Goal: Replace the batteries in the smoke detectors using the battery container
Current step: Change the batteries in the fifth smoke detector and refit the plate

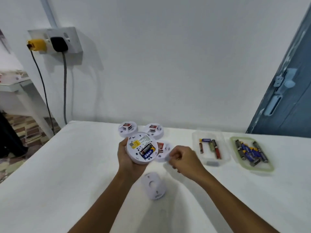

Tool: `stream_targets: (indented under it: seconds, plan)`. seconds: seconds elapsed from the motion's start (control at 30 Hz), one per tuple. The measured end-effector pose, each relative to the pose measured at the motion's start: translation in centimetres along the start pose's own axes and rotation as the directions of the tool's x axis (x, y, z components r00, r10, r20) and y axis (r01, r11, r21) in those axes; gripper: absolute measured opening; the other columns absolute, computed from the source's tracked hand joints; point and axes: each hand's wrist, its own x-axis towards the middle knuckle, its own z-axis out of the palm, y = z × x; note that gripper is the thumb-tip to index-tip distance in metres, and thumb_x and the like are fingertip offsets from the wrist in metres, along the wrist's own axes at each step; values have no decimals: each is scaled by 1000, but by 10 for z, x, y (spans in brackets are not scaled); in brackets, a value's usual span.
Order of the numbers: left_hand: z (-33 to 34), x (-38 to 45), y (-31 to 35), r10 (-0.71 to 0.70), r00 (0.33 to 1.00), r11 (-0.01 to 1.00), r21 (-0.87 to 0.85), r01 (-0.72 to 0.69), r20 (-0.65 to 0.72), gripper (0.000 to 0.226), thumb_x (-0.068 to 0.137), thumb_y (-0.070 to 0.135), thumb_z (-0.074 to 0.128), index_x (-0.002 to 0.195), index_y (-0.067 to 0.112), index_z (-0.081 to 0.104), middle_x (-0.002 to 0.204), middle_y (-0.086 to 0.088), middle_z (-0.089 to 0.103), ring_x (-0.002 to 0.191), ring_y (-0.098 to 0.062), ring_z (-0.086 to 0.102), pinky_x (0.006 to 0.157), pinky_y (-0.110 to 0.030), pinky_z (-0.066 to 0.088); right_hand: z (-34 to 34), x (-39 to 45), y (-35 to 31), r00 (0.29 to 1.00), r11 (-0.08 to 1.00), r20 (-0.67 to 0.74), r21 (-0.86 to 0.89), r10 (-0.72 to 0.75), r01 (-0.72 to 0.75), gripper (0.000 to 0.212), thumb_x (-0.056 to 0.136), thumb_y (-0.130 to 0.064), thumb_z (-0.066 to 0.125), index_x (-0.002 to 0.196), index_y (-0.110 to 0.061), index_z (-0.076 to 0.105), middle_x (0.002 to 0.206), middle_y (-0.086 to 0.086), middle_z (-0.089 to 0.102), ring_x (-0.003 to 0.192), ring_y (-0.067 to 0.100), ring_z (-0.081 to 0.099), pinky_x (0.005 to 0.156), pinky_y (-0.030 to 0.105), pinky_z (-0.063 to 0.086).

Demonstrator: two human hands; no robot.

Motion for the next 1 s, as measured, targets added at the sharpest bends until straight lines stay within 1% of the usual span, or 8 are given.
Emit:
stream_targets:
  seconds: [0.07,0.17,0.3,0.5,0.7,0.77,0.83,1.0]
  plan:
    - [-25,-9,17,10,1000,1000,25,-9,-24,73,74,48,50,136,11,51,135,-22,55,127,-46,46,108,-57,31,29,-8,-2,987,981,148,-190,67,-38,21,75,-25,76,88,-18,61,86,1,62,73,15,59,65,29,47]
    - [-57,-23,36,1,999,999,52,2,-52,59,83,49,44,126,12,57,128,-20,61,122,-46,50,105,-61,33,65,-19,-13,963,858,210,-512,168,-38,62,65,-50,79,109,-16,51,106,3,54,92,19,56,71,31,43]
    - [-87,-36,49,-61,987,991,105,77,-148,54,92,52,35,123,14,59,123,-21,62,121,-48,51,90,-58,44,87,-21,-21,947,736,199,-675,253,-55,90,59,-49,85,124,-12,36,120,7,51,108,26,55,75,31,43]
    - [-98,-47,52,-151,981,981,101,164,-122,53,90,52,39,112,10,64,107,-22,69,121,-48,50,88,-58,45,88,-10,-29,926,708,140,-687,350,-164,105,60,-49,85,138,-10,26,133,14,40,122,30,46,90,36,46]
    - [-100,-49,57,-257,966,966,33,258,-28,59,84,54,46,119,8,59,115,-25,66,118,-46,50,90,-62,40,89,-3,-35,916,746,180,-645,360,-166,73,63,-35,84,115,-7,41,99,4,58,85,17,56,67,27,46]
    - [-104,-52,58,-278,960,959,53,278,6,64,77,55,48,119,8,59,113,-25,67,115,-44,52,89,-61,44,85,-3,-41,926,804,187,-571,327,-169,48,63,-33,83,88,-13,47,77,-2,53,66,11,52,56,23,41]
    - [-106,-54,58,-298,954,953,61,296,29,69,73,58,48,119,7,59,114,-24,67,113,-44,54,83,-61,51,82,-2,-50,947,886,190,-438,258,-154,40,62,-29,84,68,-15,47,63,-3,46,54,9,45,49,20,34]
    - [-106,-54,61,-320,936,941,167,295,150,88,49,64,81,115,8,70,123,-24,63,109,-42,62,83,-56,54,93,-8,-81,963,984,269,-176,24,24,49,54,-26,90,92,-8,65,83,6,66,76,17,60,67,36,49]
